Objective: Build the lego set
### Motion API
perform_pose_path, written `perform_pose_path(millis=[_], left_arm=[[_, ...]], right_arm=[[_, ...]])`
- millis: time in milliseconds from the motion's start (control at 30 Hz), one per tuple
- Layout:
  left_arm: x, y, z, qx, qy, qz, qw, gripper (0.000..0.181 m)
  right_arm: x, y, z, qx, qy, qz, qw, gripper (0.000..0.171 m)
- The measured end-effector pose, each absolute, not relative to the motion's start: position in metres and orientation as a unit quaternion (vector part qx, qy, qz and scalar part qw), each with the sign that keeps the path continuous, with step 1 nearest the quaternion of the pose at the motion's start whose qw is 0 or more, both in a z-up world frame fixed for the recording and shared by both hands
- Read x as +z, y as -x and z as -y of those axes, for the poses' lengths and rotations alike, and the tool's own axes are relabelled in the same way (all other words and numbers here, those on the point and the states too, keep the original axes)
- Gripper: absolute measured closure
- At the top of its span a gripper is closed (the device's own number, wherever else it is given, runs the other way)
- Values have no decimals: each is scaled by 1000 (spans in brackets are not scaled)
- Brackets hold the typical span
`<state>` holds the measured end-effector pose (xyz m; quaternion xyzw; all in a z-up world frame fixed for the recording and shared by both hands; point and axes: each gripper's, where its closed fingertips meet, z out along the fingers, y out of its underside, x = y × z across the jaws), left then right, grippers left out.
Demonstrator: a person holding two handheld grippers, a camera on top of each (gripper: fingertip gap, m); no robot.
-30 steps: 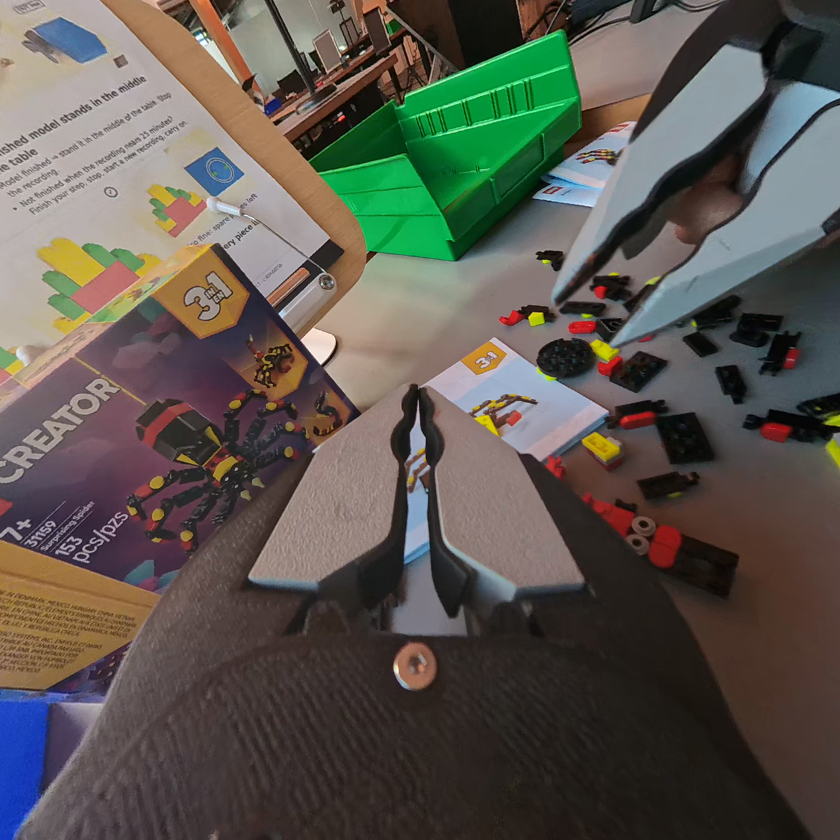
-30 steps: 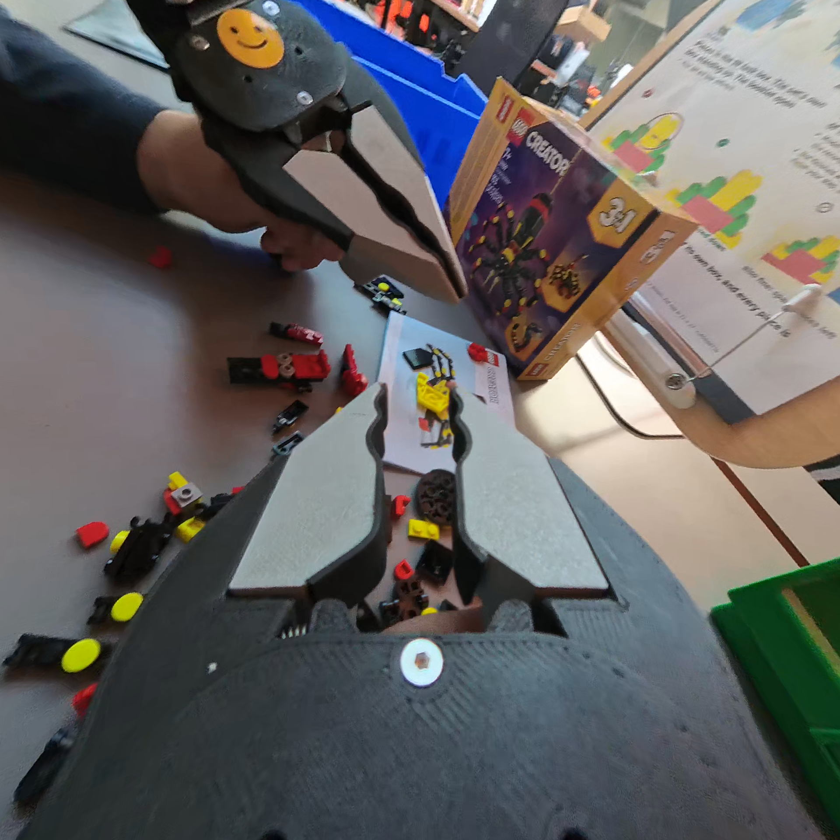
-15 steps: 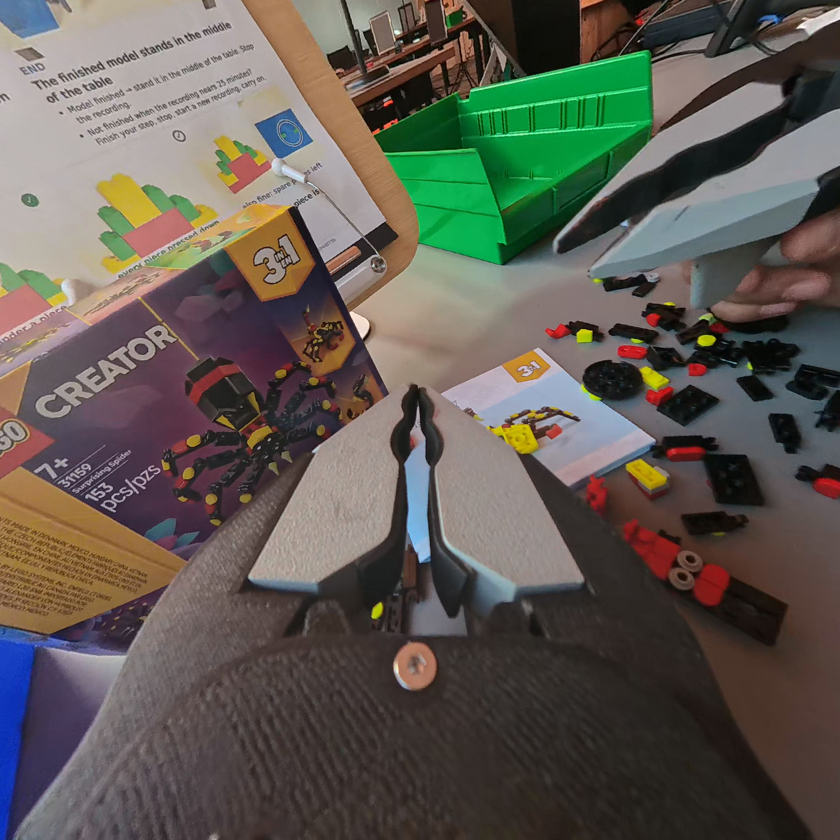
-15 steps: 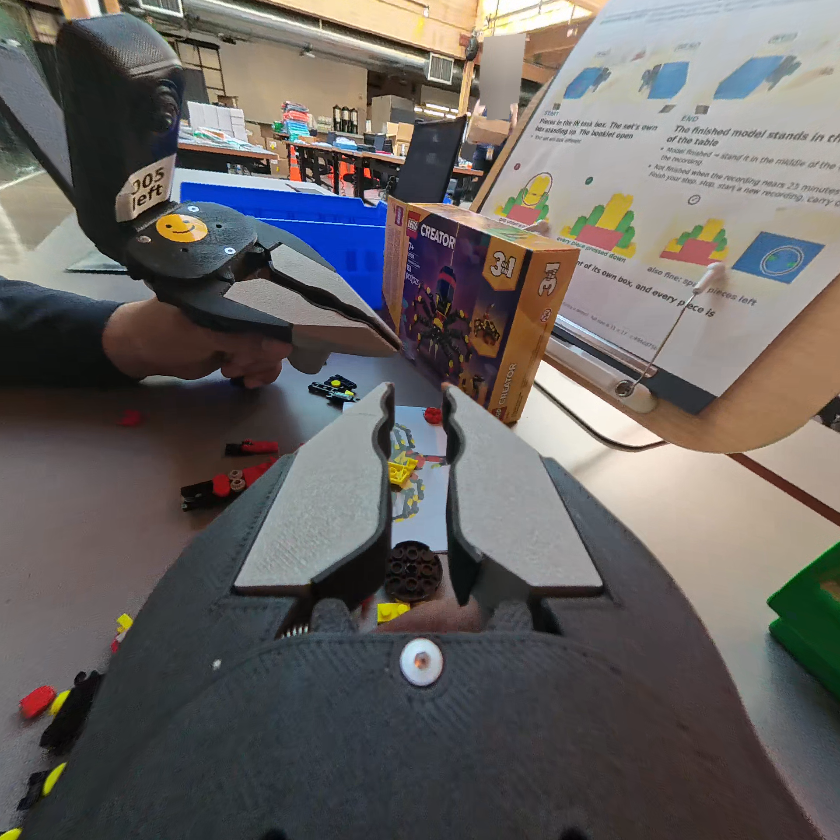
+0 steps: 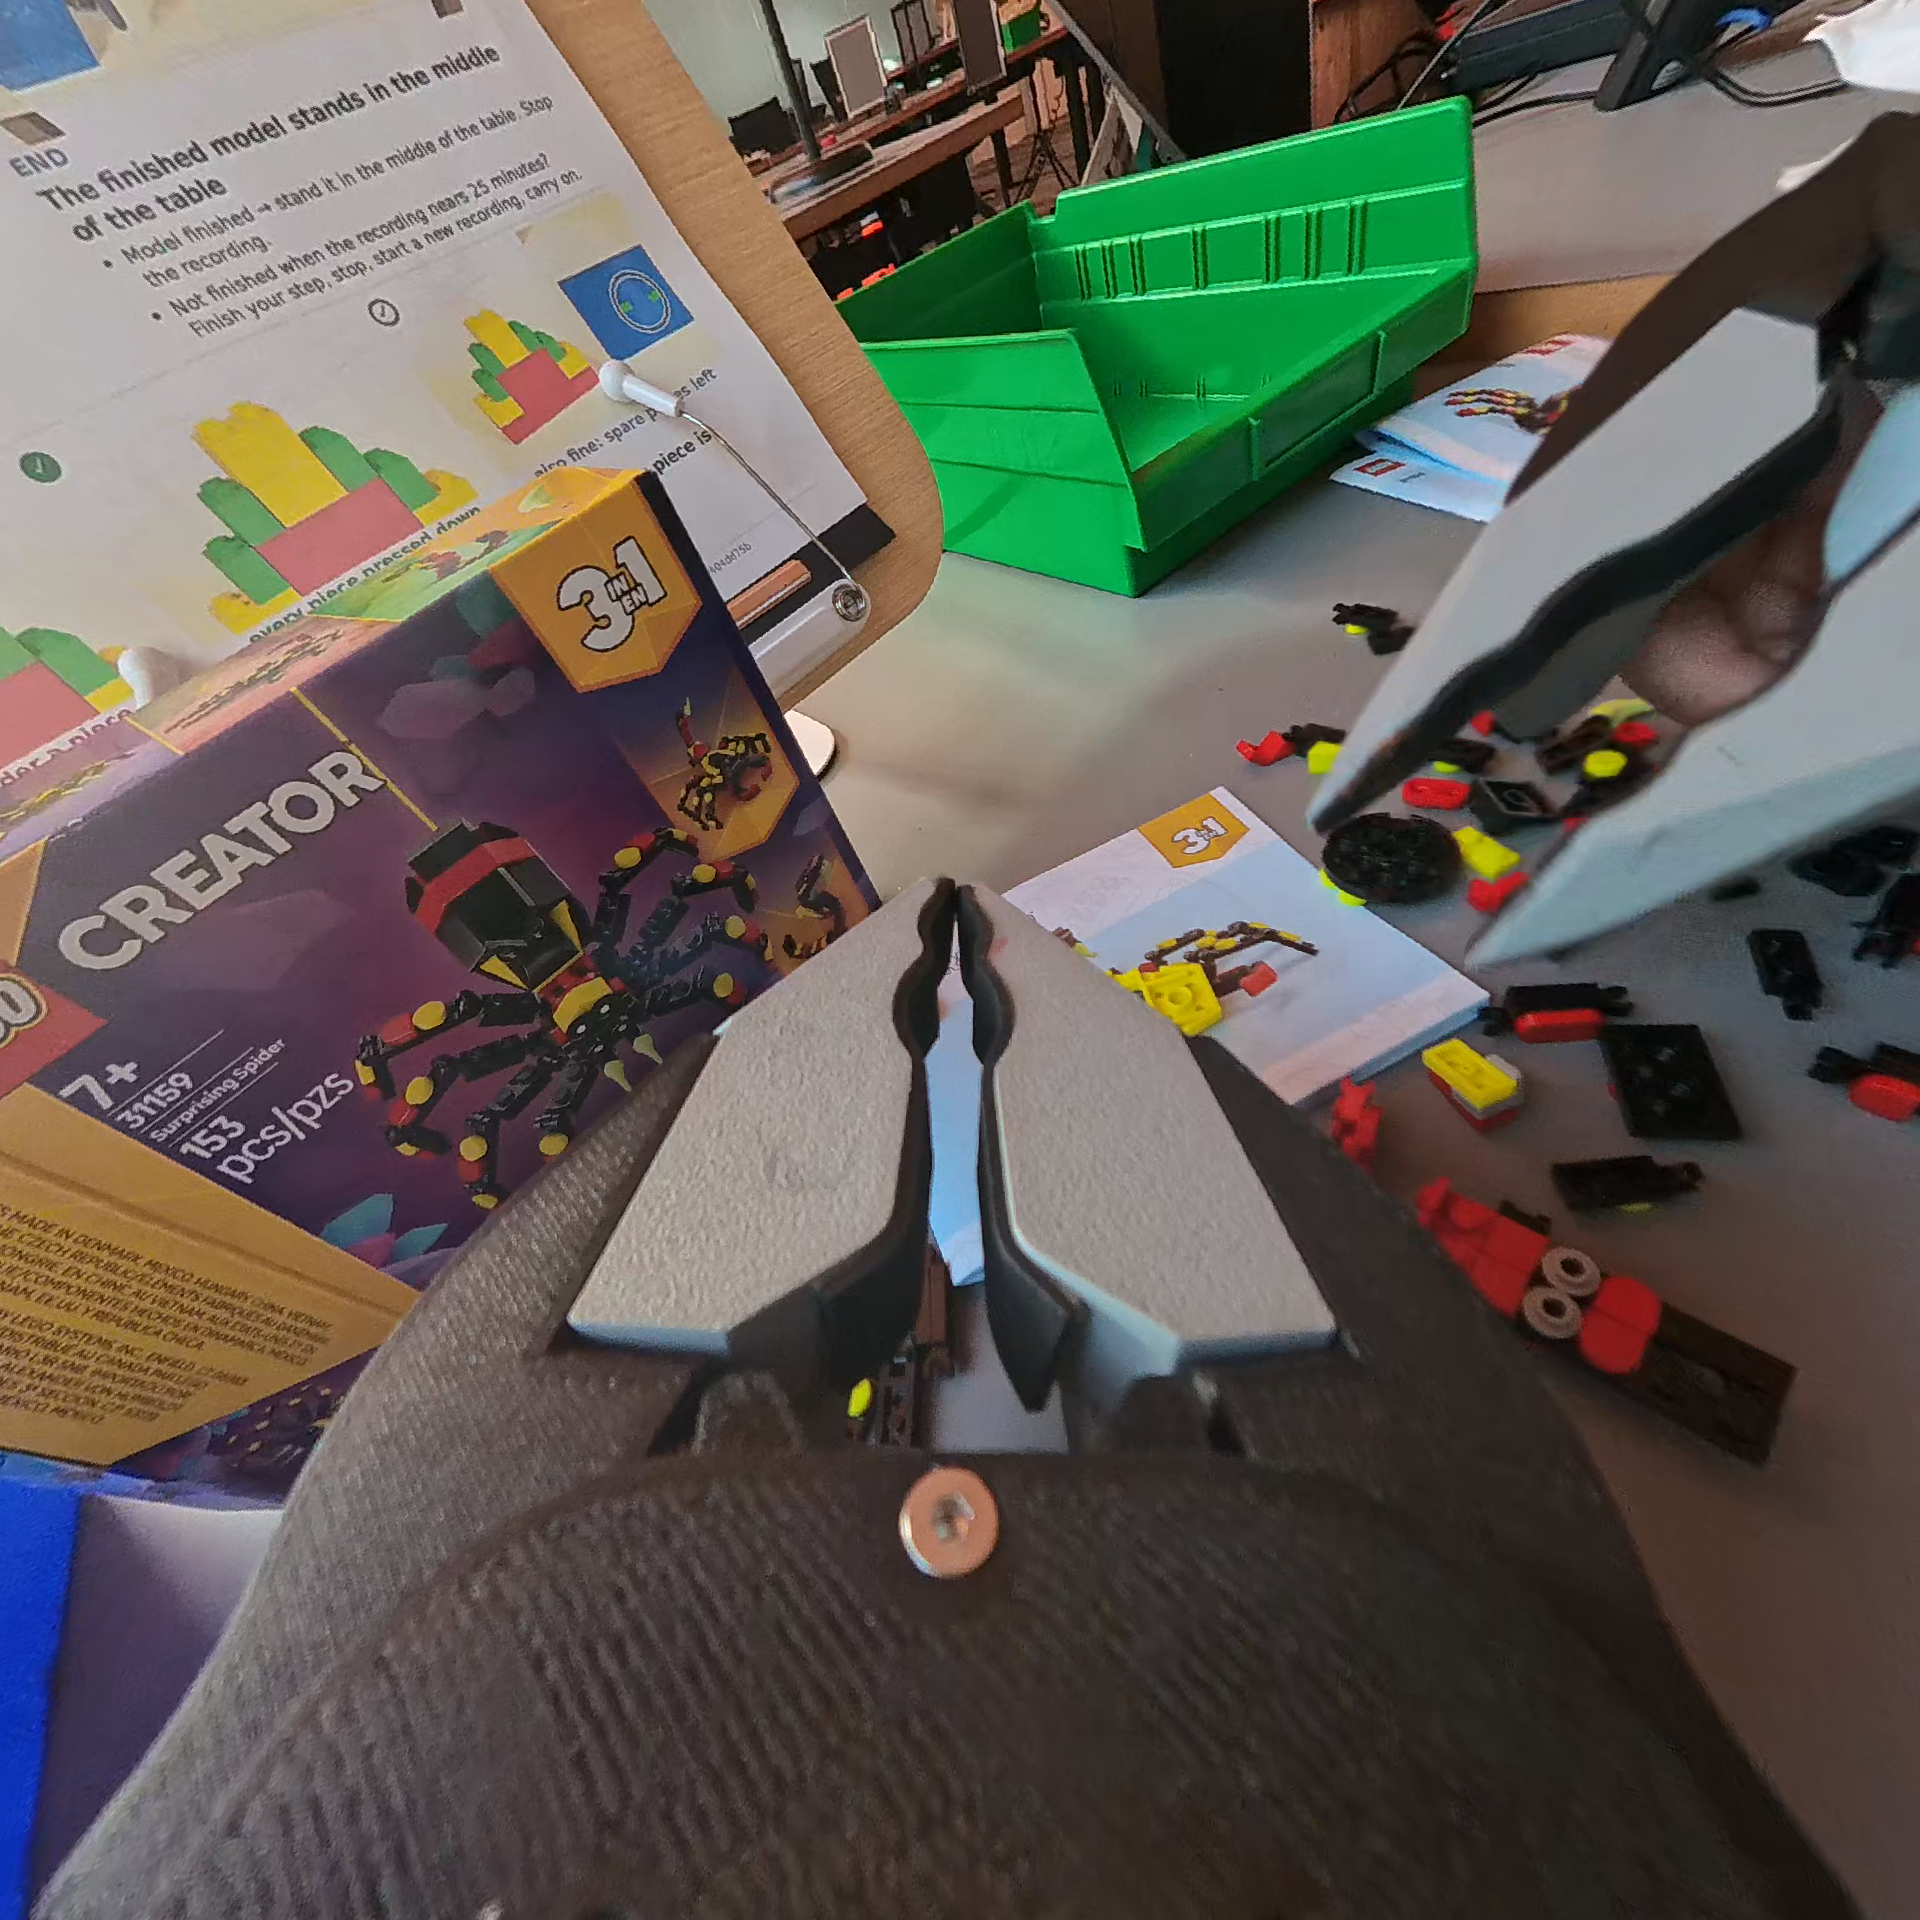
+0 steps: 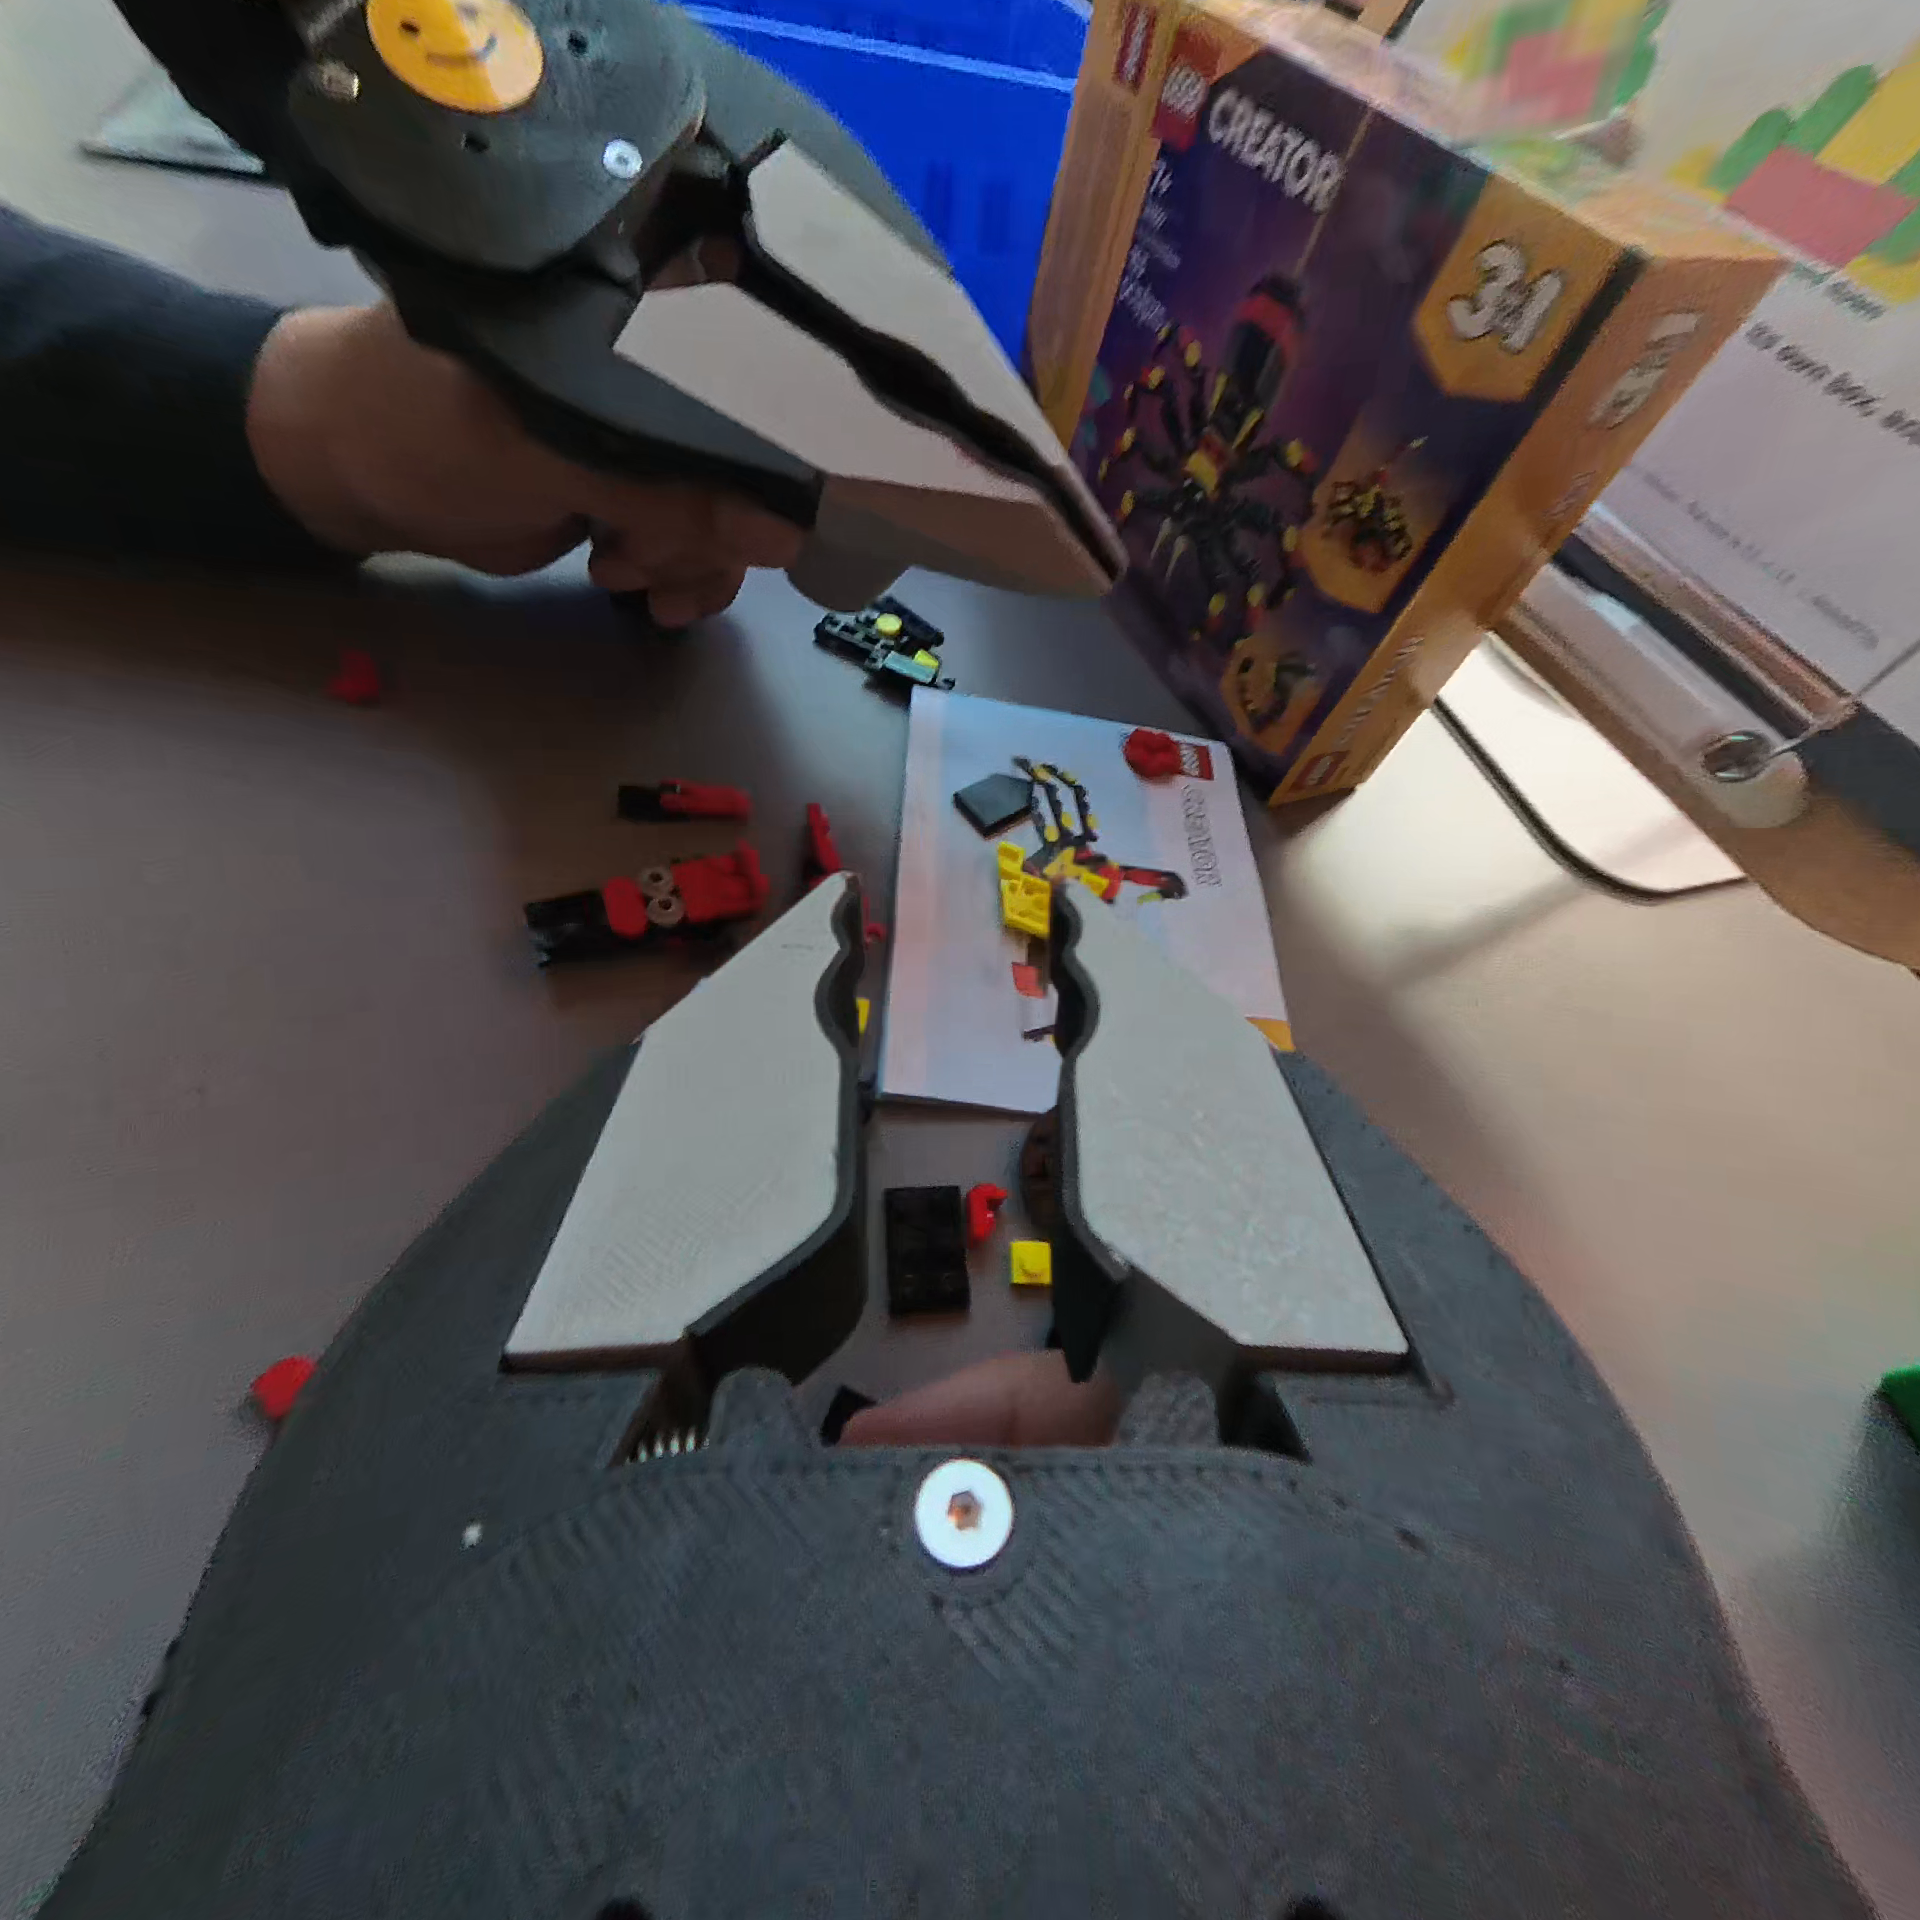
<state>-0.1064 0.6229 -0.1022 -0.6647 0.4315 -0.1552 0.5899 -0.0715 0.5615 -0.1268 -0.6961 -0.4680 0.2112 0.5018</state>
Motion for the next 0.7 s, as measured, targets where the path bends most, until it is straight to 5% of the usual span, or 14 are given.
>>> perform_pose_path(millis=[400,700], left_arm=[[-105,104,-621,-147,663,-442,586,181],[-107,101,-619,-144,658,-455,583,181]], right_arm=[[-160,82,-543,154,702,547,429,139],[-168,79,-548,126,718,547,413,166]])
